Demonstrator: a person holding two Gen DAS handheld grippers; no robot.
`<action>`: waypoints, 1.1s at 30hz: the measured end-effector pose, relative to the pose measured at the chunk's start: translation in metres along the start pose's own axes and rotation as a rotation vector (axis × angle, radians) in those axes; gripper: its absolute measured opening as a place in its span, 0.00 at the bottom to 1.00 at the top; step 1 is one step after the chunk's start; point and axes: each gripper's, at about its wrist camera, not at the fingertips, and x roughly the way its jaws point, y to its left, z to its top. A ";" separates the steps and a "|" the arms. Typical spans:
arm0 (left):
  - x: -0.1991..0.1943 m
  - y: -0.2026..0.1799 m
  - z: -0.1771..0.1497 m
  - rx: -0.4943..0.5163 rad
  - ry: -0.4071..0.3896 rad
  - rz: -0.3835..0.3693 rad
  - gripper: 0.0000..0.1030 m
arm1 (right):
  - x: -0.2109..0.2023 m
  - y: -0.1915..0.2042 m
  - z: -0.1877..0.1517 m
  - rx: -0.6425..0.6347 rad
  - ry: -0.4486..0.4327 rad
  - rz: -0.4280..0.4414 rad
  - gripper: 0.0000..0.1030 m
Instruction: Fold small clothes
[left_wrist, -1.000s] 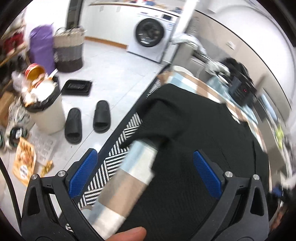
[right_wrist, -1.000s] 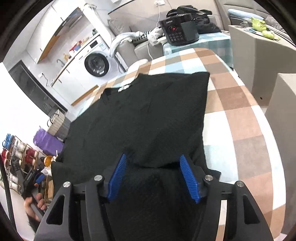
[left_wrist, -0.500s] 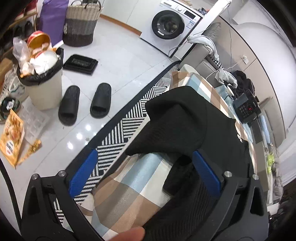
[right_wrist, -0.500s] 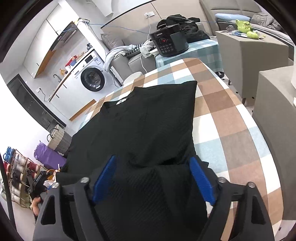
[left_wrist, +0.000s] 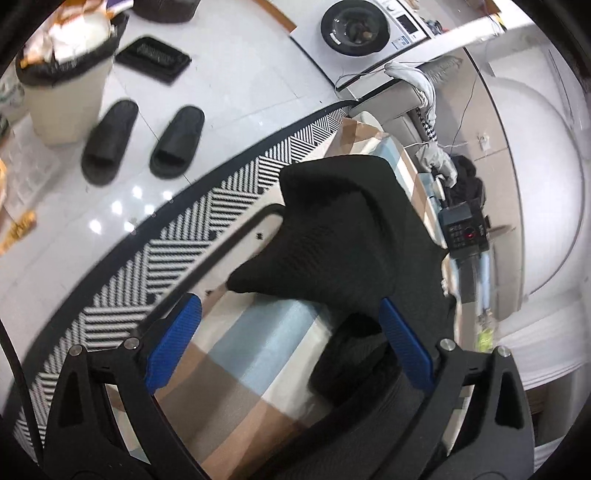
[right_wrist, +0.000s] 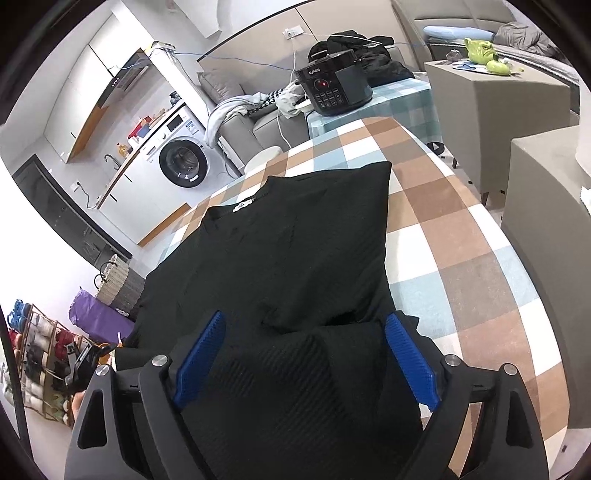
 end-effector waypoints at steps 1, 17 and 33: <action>0.005 0.002 0.002 -0.021 0.010 -0.015 0.93 | 0.000 0.000 0.000 0.002 -0.001 0.003 0.87; 0.073 0.027 0.023 -0.246 0.102 -0.136 0.78 | -0.005 -0.007 -0.004 0.030 -0.002 -0.023 0.87; 0.021 -0.070 0.024 0.143 -0.181 -0.003 0.03 | -0.009 -0.019 -0.009 0.040 -0.004 0.001 0.87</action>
